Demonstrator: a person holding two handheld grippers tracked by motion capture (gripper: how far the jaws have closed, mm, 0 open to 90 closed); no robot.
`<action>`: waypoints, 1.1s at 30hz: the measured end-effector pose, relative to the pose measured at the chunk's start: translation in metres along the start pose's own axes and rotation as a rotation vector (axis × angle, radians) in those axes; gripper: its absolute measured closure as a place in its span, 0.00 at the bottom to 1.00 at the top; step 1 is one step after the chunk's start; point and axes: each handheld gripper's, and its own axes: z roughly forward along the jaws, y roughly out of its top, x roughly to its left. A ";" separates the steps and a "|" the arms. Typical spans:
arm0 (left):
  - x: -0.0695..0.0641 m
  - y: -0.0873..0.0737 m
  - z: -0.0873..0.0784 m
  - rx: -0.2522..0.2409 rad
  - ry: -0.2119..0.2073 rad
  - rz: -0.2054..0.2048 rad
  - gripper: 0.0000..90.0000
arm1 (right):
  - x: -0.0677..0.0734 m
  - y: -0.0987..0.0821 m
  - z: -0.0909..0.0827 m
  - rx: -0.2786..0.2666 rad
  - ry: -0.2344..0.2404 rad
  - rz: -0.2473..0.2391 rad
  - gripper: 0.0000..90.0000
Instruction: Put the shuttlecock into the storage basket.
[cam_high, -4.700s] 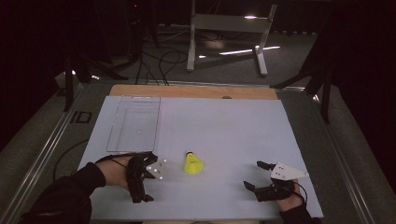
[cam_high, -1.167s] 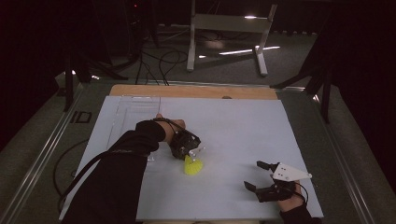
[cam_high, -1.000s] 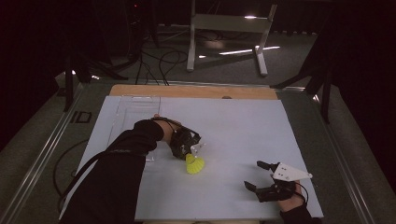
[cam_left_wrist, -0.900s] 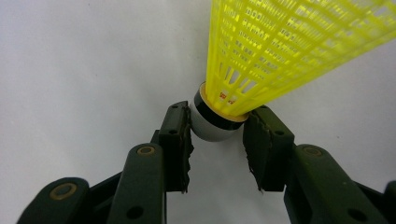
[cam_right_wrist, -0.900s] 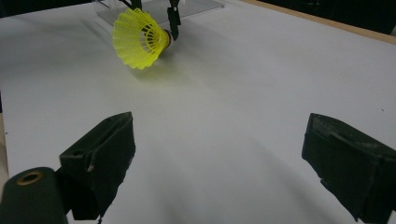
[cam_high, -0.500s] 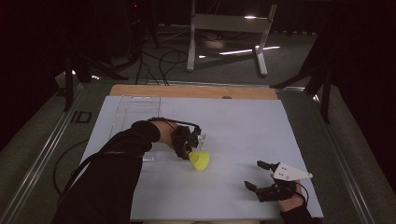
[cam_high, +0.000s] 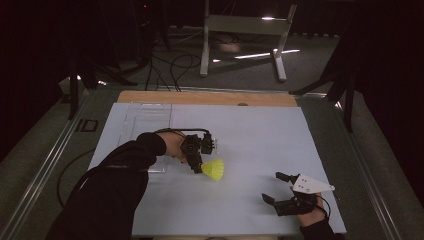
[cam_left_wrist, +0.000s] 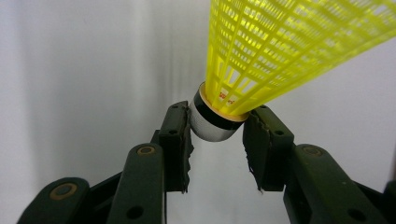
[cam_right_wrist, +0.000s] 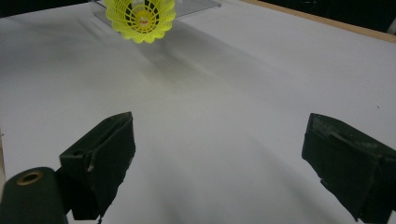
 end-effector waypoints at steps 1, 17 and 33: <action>0.000 -0.002 -0.002 -0.004 -0.012 -0.060 0.70 | 0.000 0.000 0.000 0.000 -0.002 -0.004 0.11; 0.005 -0.017 -0.027 -0.027 -0.019 -0.424 0.70 | 0.000 0.000 0.000 0.000 -0.008 -0.003 0.11; 0.004 -0.050 -0.069 -0.072 0.064 -0.684 0.70 | 0.000 0.000 0.000 0.005 -0.010 0.002 0.11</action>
